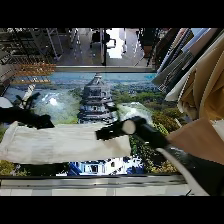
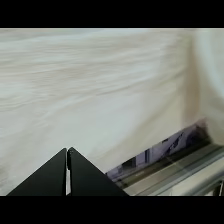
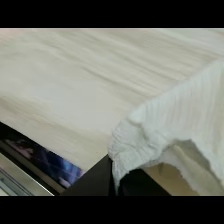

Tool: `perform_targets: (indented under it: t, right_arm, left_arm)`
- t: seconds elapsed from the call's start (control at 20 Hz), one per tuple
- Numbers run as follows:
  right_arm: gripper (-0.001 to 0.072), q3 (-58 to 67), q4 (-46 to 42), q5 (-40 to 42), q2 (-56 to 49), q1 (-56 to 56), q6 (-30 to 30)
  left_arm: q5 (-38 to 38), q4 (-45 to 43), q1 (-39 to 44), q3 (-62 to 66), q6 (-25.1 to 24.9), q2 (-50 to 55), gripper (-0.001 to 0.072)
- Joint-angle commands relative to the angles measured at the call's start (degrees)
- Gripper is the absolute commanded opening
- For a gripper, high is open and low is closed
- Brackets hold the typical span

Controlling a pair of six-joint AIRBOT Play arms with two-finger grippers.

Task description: Fold the clothes and pants, and hang the long-sleeved shirts on hangers.

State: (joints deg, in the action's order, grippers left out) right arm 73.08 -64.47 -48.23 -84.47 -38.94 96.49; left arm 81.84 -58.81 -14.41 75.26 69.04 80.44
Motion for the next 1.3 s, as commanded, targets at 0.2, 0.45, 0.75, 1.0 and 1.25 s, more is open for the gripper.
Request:
perform_targets:
  t: [0.2, 0.45, 0.75, 1.0, 1.25]
  right_arm:
    - [0.0464, 25.9, 1.0, -5.2, -24.0, -9.1, 2.9]
    - [0.0464, 23.3, -10.1, -22.8, -13.8, 6.2, 2.0]
    - [0.0467, 4.6, 6.0, -29.8, -6.8, 24.7, -13.3]
    - [0.0467, -2.6, 7.8, -18.1, -7.6, 29.1, -23.6]
    - [0.0546, -2.9, 15.9, -15.6, -14.3, 28.3, -30.5]
  left_arm:
    - [1.9, -1.6, -9.3, 0.0, 0.0, -4.9, 0.0011]
    - [1.9, -2.9, -9.3, -0.1, 0.0, -4.0, 0.0011]
    - [1.9, -2.9, -9.3, -2.3, 0.0, -2.4, 0.0011]
    - [-3.7, -2.9, -9.3, -3.1, -0.2, -3.3, 0.0010]
    - [-3.2, -2.9, -9.3, -3.8, -0.3, -4.2, 0.0011]
